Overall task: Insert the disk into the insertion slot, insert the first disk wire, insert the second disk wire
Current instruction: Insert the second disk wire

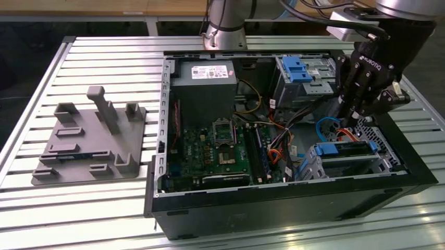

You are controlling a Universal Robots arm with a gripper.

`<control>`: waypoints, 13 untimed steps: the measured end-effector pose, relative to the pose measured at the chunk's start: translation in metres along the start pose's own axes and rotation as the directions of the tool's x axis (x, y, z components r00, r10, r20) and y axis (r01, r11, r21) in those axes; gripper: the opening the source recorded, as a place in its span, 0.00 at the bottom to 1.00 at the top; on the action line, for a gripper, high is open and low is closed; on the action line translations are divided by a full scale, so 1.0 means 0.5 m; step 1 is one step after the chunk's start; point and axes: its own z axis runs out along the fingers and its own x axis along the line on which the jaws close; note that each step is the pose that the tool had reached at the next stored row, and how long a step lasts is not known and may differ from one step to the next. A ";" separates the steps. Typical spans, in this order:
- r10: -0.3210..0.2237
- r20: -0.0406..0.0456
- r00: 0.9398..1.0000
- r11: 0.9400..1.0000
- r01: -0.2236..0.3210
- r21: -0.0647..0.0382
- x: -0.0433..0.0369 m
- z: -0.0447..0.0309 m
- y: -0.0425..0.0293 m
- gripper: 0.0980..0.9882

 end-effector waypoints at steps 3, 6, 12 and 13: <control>0.000 0.000 1.000 1.000 0.000 -0.001 0.000 0.000 -0.004 0.22; 0.002 -0.001 1.000 1.000 -0.002 -0.003 0.000 0.001 -0.007 0.22; 0.012 -0.010 1.000 1.000 -0.012 -0.017 -0.003 0.001 -0.013 0.22; 0.013 -0.011 1.000 1.000 -0.013 -0.019 -0.003 0.001 -0.014 0.22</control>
